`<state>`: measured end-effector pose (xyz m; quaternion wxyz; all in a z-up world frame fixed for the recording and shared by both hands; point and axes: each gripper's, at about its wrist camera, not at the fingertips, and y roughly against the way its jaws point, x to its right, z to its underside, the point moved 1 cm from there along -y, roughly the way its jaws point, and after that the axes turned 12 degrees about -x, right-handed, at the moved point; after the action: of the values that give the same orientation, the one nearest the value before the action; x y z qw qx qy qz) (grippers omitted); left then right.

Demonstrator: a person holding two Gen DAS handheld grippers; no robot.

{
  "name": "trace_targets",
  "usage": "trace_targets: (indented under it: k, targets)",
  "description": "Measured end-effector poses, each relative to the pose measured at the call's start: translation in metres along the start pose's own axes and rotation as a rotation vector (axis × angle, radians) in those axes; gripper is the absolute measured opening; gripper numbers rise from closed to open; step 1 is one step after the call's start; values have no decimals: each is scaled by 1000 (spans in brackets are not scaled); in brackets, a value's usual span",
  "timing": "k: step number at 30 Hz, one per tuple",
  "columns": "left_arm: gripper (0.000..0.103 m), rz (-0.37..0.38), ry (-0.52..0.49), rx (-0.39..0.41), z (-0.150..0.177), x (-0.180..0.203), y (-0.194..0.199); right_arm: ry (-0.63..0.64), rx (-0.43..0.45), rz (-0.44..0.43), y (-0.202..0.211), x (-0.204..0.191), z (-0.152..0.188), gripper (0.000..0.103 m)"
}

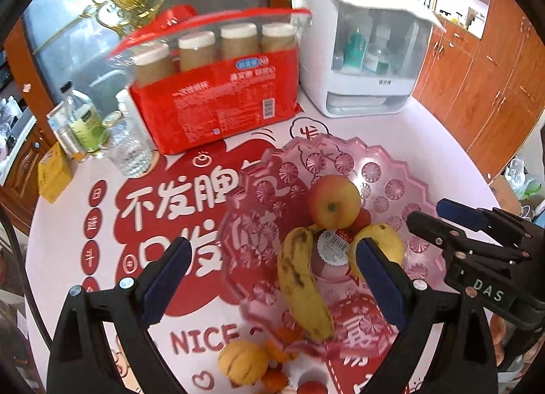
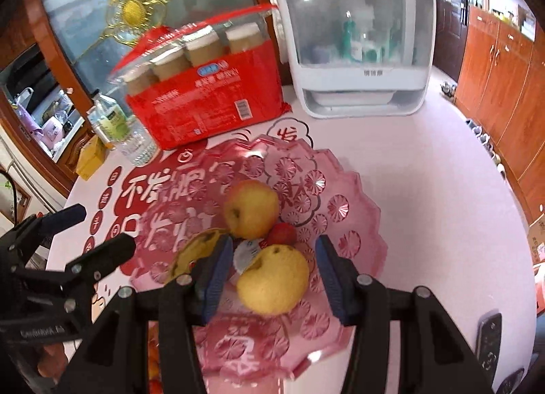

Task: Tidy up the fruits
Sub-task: 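Move both open grippers away from the bowl toward the loose fruit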

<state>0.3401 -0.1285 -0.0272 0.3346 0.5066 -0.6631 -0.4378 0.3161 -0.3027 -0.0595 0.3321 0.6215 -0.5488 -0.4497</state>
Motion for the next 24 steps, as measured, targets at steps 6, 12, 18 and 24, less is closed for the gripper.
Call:
trace_targets:
  k: [6,12,18,24]
  targets:
    - [97,3,37,53,22,-16,41,46,81,7,42,-19,26,51]
    - [97,22,63,95,51,-30,75,82,140,-19,74,-38,56,51]
    - [97,-8,66,136,82,-39,97,124,182,-33,92,-57,87,51]
    - [97,-45,51,179,110,-51,109,145,204,-45,98,-68,114,51]
